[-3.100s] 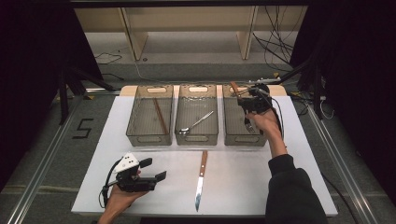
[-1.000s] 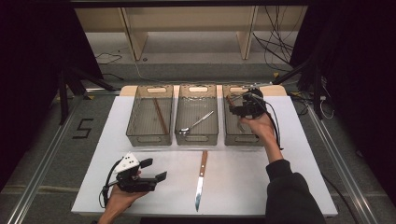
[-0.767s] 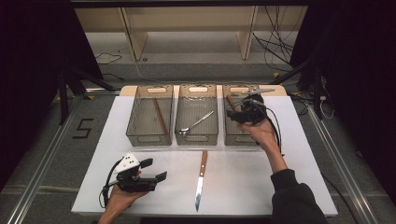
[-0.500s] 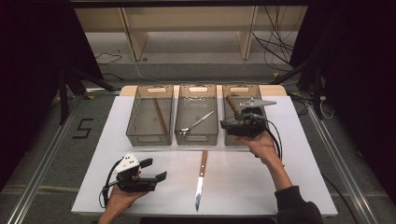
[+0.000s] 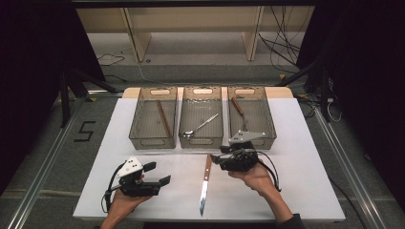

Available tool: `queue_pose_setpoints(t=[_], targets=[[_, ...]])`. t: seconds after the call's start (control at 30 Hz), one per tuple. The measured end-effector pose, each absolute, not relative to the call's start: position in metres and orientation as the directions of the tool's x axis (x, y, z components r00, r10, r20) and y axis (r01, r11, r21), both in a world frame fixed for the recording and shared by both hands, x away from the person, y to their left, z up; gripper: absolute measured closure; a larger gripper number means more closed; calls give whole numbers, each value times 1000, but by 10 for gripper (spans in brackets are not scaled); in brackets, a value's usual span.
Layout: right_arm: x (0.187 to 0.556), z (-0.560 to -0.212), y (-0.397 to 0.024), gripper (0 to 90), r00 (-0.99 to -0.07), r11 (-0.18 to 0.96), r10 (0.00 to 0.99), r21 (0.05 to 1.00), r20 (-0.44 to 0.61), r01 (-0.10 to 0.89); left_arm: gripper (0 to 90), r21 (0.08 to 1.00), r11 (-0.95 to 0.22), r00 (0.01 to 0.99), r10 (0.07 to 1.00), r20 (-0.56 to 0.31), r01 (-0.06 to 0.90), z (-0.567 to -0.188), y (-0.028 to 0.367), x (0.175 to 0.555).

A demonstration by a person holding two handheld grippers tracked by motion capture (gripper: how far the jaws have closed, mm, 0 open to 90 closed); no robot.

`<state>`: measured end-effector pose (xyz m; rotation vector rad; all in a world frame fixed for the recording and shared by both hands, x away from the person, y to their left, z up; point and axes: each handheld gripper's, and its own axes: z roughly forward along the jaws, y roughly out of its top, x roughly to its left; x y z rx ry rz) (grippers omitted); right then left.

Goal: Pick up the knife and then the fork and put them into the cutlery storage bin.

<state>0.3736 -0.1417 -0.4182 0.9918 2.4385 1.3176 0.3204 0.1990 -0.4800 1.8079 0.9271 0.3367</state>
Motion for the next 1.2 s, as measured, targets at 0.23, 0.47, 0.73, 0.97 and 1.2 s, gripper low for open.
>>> queue_pose_setpoints(t=[0.23, 0.47, 0.73, 0.97, 1.2], targets=[[363, -433, -123, 699, -802, 431, 582, 785, 135, 445, 179, 884, -169, 664, 724, -189, 436, -480, 200, 320], [362, -447, -112, 768, -810, 473, 575, 761, 116, 445, 180, 883, -173, 664, 724, -186, 437, -480, 199, 320], [377, -461, -101, 900, -800, 507, 594, 734, 83, 452, 180, 881, -173, 664, 724, -189, 440, -480, 199, 320], [393, -478, -89, 900, -790, 542, 610, 691, 66, 477, 180, 882, -172, 663, 724, -189, 439, -480, 200, 321], [402, -486, -88, 900, -777, 562, 627, 660, 54, 499, 179, 882, -173, 664, 723, -188, 438, -480, 199, 320]])
